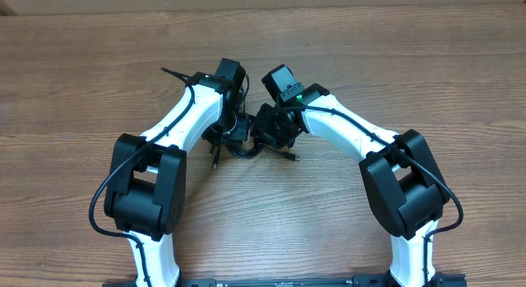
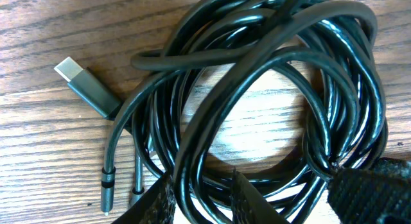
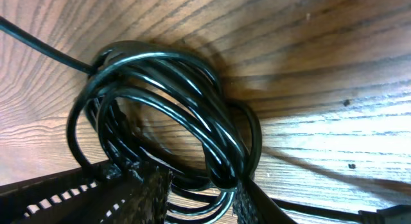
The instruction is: Untangle cables
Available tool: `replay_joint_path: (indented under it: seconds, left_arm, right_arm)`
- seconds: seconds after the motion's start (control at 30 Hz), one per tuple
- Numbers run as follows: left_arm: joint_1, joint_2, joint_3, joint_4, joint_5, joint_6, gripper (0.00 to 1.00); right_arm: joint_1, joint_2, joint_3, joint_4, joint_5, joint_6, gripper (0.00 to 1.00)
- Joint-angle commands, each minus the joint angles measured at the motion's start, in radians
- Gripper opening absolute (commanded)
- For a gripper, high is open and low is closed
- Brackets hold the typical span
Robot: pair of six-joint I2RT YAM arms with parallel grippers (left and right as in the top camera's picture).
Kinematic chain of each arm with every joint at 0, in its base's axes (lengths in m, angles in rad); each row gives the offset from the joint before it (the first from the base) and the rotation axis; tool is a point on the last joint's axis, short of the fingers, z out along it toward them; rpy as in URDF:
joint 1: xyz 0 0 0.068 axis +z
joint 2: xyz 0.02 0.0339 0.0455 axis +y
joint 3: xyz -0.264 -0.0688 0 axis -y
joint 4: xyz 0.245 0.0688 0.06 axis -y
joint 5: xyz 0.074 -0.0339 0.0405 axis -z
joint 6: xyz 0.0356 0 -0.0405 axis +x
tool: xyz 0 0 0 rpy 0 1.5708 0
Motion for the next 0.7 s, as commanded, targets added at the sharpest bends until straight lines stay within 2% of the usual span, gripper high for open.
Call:
replay_joint_path:
  seconds: [0.0, 0.37, 0.4, 0.47, 0.57, 0.67]
  left_arm:
    - [-0.006, 0.014, 0.018, 0.002, -0.010, 0.012, 0.30]
    - [-0.006, 0.014, 0.018, 0.004, -0.010, 0.012, 0.31]
    - [-0.006, 0.014, 0.018, 0.005, -0.010, 0.012, 0.31]
    - [-0.007, 0.014, 0.018, 0.007, -0.010, 0.012, 0.32]
    - [-0.006, 0.014, 0.018, 0.005, -0.011, 0.012, 0.31]
    - [-0.006, 0.014, 0.018, 0.006, -0.011, 0.012, 0.30]
  right_arm:
    - [0.008, 0.006, -0.003, -0.018, 0.069, 0.034, 0.34]
    - [0.035, 0.050, -0.004, -0.008, 0.087, 0.078, 0.29]
    - [0.036, 0.058, -0.004, -0.008, 0.086, 0.082, 0.27]
    - [0.036, 0.067, -0.004, -0.006, 0.099, 0.076, 0.04]
    - [0.018, 0.059, -0.003, -0.026, 0.136, 0.068, 0.04]
    - [-0.024, 0.043, 0.000, -0.039, 0.066, -0.036, 0.04]
